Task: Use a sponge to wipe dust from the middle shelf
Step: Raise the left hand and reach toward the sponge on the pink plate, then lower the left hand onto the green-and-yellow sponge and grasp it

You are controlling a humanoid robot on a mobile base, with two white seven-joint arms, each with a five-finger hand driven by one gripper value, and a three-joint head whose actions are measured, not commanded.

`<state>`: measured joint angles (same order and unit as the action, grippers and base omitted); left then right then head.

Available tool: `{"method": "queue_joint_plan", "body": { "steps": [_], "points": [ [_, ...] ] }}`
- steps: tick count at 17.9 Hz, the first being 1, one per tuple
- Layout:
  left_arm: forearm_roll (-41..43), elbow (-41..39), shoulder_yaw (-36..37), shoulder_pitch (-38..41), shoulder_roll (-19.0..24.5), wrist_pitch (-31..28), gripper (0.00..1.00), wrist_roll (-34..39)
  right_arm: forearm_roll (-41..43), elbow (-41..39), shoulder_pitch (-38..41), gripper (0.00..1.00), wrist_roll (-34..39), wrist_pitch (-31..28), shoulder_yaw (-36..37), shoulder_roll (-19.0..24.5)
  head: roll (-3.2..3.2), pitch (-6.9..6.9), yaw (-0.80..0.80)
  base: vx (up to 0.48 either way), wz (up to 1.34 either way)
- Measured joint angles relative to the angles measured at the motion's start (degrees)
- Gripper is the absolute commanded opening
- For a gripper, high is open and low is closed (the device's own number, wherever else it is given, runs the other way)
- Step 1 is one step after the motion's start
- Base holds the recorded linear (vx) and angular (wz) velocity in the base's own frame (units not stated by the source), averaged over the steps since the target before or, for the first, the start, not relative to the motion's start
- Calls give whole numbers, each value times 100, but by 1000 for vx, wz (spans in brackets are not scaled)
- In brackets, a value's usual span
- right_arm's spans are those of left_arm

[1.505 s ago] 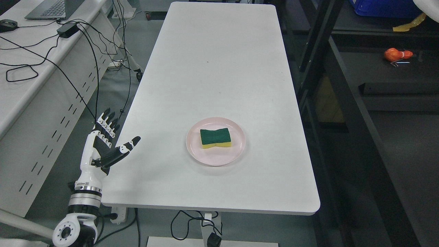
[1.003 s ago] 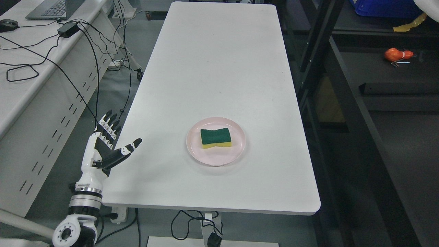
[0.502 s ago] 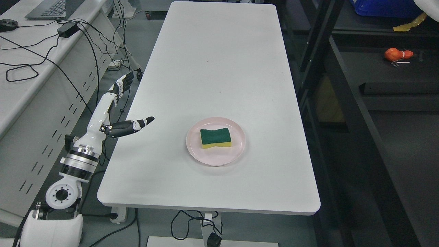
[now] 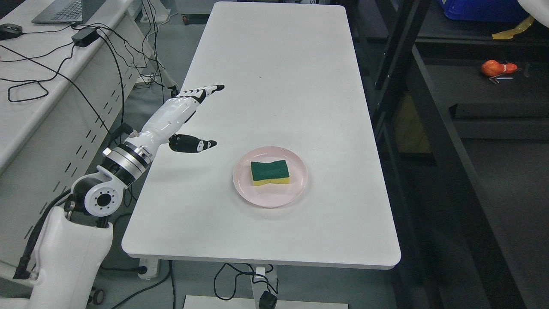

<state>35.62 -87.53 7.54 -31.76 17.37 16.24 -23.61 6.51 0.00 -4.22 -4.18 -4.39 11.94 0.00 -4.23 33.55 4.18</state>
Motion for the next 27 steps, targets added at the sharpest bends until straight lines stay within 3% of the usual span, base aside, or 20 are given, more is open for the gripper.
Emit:
{"method": "queue_joint_plan", "body": {
  "steps": [9, 19, 27],
  "points": [
    [1583, 672, 1423, -731, 171, 1122, 96, -274, 0, 0, 0, 100, 0, -1, 0, 0, 0, 0, 0, 0, 0],
    [2334, 1272, 2029, -1193, 4, 1221, 95, -355, 0, 0, 0, 100, 0, -1, 0, 0, 0, 0, 0, 0, 0],
    [2851, 1776, 2247, -1361, -413, 1232, 92, -328, 0, 0, 0, 100, 0, -2, 0, 0, 0, 0, 0, 0, 0]
  ]
}}
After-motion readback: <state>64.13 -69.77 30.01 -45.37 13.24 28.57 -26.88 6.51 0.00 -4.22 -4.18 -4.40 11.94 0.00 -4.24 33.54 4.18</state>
